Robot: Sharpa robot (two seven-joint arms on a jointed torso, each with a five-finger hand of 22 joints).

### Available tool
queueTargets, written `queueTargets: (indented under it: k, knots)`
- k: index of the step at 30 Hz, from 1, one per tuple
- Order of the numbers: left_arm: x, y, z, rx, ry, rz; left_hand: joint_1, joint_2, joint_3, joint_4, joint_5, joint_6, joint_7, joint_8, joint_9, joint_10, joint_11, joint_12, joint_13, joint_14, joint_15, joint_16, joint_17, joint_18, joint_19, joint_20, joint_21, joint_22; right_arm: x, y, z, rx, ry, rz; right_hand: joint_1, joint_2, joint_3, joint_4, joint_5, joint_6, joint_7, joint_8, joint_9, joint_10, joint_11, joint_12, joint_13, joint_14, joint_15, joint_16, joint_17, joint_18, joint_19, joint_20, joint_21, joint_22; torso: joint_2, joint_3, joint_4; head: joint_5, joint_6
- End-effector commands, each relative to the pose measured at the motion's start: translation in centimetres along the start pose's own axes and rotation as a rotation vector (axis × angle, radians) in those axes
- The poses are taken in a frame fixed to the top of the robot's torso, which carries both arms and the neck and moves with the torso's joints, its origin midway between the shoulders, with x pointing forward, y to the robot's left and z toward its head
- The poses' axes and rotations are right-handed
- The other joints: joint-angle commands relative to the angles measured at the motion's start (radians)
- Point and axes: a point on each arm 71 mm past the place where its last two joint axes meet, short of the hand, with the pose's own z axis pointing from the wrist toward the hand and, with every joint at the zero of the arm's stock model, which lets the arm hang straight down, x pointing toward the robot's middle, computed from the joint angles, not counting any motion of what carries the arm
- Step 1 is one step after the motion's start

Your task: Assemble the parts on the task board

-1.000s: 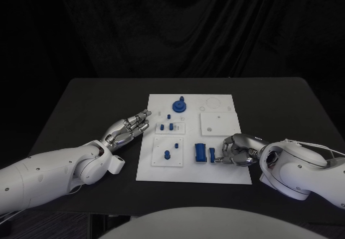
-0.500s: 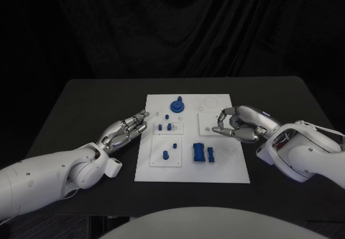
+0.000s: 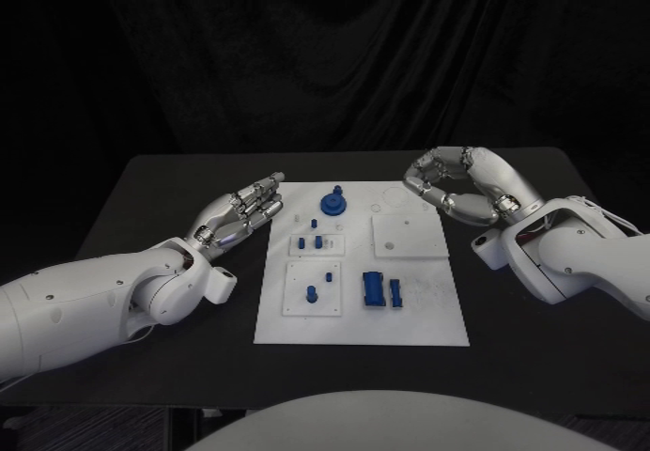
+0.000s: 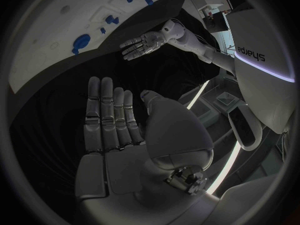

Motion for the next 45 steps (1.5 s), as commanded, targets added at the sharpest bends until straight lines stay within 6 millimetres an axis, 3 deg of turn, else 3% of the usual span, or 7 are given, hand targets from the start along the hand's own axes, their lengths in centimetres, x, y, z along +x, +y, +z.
queueTargets:
  k: [1, 13, 24, 25, 30, 44, 45]
  knots:
    - [-0.3, -1.3, 0.6, 0.176, -0.053, -0.01, -0.037, 0.007, -0.024, 0.0, -0.028, -0.045, -0.135, -0.008, -0.005, -0.012, -0.014, -0.001, -0.003, 0.0, 0.007, -0.004, -0.001, -0.01, -0.001, 0.008, -0.005, -0.002, 0.0, -0.8, 0.2, 0.016, -0.004, 0.24, -0.089, 0.018, -0.067, -0.009, 0.003, -0.131, 0.025, -0.161, -0.117, -0.217, 0.047, -0.159, -0.121, -0.24, 0.055, -0.155, -0.099, -0.031, -0.335, 0.061, -0.035, -0.259, -0.019, 0.0078, -0.0231, 0.016, 0.0]
    - [-0.1, -0.9, 2.0, 0.197, -0.063, -0.043, -0.125, 0.046, -0.076, -0.002, -0.13, -0.15, -0.184, -0.019, -0.017, -0.038, -0.051, -0.007, -0.009, 0.0, 0.018, -0.004, -0.001, -0.01, -0.003, 0.02, -0.006, -0.005, 1.4, -3.3, -0.7, 0.048, 0.043, 0.448, -0.074, 0.105, -0.329, 0.007, -0.169, -0.466, -0.251, -0.524, -0.427, -0.512, -0.124, -0.472, -0.541, -0.663, -0.032, -0.409, -0.318, -0.026, -0.727, 0.075, -0.083, -0.87, -0.009, 0.0178, -0.0459, 0.052, 0.0]
    - [-0.2, -0.5, 2.3, 0.2, -0.063, -0.039, -0.126, 0.044, -0.081, -0.002, -0.134, -0.14, -0.184, -0.017, -0.015, -0.038, -0.064, -0.007, -0.009, 0.0, 0.008, -0.004, -0.001, -0.006, -0.004, 0.014, -0.006, -0.007, 1.8, -4.2, -1.2, 0.071, 0.028, 0.506, -0.041, 0.123, -0.388, 0.007, -0.178, -0.462, -0.234, -0.529, -0.436, -0.514, -0.113, -0.48, -0.563, -0.669, -0.022, -0.415, -0.321, -0.022, -0.73, 0.074, -0.084, -0.884, 0.009, 0.0209, -0.041, 0.042, 0.0]
    - [-0.1, 0.8, 2.3, -0.004, -0.055, -0.033, -0.543, -0.036, 0.01, -0.09, -0.25, -0.195, -0.13, -0.028, -0.026, -0.038, 0.006, -0.007, -0.009, 0.0, 0.011, -0.004, -0.001, -0.049, -0.009, -0.069, -0.011, -0.016, 1.8, -4.2, -1.1, 0.091, 0.033, 0.447, -0.386, 0.07, -0.316, -0.08, -0.233, -0.542, -0.169, -0.543, -0.452, -0.517, -0.149, -0.559, -0.592, -0.677, -0.076, -0.439, -0.328, -0.1, -0.744, -0.013, -0.09, -0.927, 0.002, 0.0196, -0.042, 0.041, 0.0]
    - [0.0, 0.6, 2.6, -0.005, -0.083, -0.03, -0.711, -0.067, 0.041, -0.121, -0.299, -0.195, -0.113, -0.028, -0.026, -0.038, 0.006, -0.007, -0.009, 0.0, 0.011, -0.004, -0.001, -0.065, -0.009, -0.069, -0.011, -0.016, 2.0, -4.2, -0.6, 0.113, -0.004, 0.463, -0.859, -0.047, -0.167, -0.208, -0.376, -0.542, -0.169, -0.543, -0.452, -0.517, -0.225, -0.559, -0.592, -0.677, -0.194, -0.439, -0.328, -0.1, -0.744, -0.142, -0.09, -0.927, -0.005, 0.0175, -0.0413, 0.038, 0.018]
    - [1.6, -1.7, 4.7, -0.05, -0.384, -0.023, -1.076, -0.137, 0.116, -0.196, -0.402, -0.195, -0.008, -0.028, -0.026, -0.038, 0.006, -0.007, -0.009, 0.0, 0.011, -0.004, -0.001, -0.09, -0.009, -0.069, -0.011, -0.016, 5.1, -4.4, 3.1, 0.395, -0.327, 0.655, -1.164, -0.047, -0.167, -0.284, -0.376, -0.542, -0.169, -0.543, -0.452, -0.517, -0.225, -0.559, -0.592, -0.677, -0.194, -0.439, -0.328, -0.1, -0.744, -0.219, -0.09, -0.927, -0.077, -0.0049, -0.0342, 0.002, 0.197]
    - [1.7, -1.9, 4.9, -0.056, -0.408, -0.025, -1.095, -0.14, 0.12, -0.199, -0.407, -0.195, -0.008, -0.028, -0.026, -0.038, 0.006, -0.007, -0.009, 0.0, 0.011, -0.004, -0.001, -0.162, -0.009, -0.069, -0.011, -0.016, 5.3, -4.5, 3.2, 0.414, -0.341, 0.666, -1.164, -0.047, -0.167, -0.284, -0.376, -0.542, -0.169, -0.543, -0.452, -0.517, -0.225, -0.559, -0.592, -0.677, -0.194, -0.439, -0.328, -0.1, -0.744, -0.219, -0.09, -0.927, -0.082, -0.0064, -0.0337, -0.001, 0.209]
